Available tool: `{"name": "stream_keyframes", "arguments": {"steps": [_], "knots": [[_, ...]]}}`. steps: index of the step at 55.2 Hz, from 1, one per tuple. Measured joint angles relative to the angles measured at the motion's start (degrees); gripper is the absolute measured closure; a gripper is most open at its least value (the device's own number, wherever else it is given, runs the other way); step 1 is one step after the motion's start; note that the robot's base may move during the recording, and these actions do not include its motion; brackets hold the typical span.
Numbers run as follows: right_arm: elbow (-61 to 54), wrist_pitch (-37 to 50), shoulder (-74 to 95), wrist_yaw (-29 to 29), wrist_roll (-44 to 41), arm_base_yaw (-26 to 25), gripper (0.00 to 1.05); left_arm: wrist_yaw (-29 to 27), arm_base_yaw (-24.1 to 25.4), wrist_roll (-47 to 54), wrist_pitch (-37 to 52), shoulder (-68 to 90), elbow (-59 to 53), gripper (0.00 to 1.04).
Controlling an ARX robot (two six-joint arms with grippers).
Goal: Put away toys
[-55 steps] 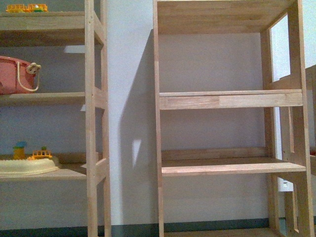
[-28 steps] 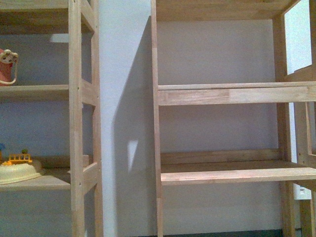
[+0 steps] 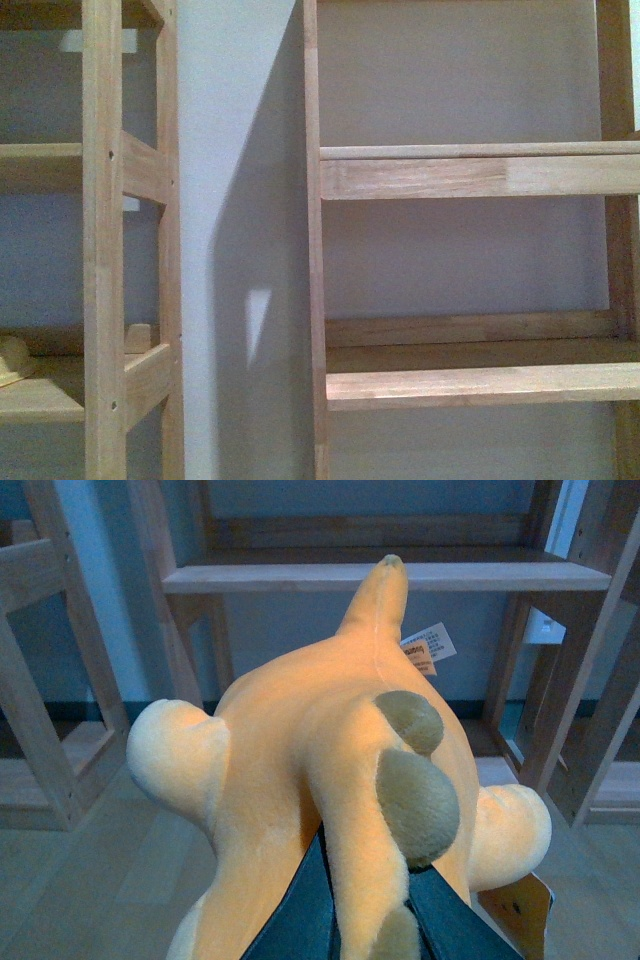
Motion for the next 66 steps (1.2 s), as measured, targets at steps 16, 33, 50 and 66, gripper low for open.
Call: {"name": "stream_keyframes", "arguments": {"steps": [16, 33, 50, 66], "knots": [[0.0, 0.0, 0.0, 0.0, 0.0, 0.0, 0.98, 0.0, 0.0, 0.0, 0.0, 0.0, 0.0, 0.06], [0.2, -1.5, 0.7, 6.0, 1.8, 1.8, 0.98, 0.0, 0.0, 0.0, 0.0, 0.0, 0.0, 0.06], [6.0, -0.1, 10.0, 21.2, 5.6, 3.6, 0.98, 0.0, 0.0, 0.0, 0.0, 0.1, 0.0, 0.06], [21.6, 2.5, 19.5, 25.4, 0.8, 6.2, 0.98, 0.0, 0.0, 0.0, 0.0, 0.1, 0.0, 0.06]]}}
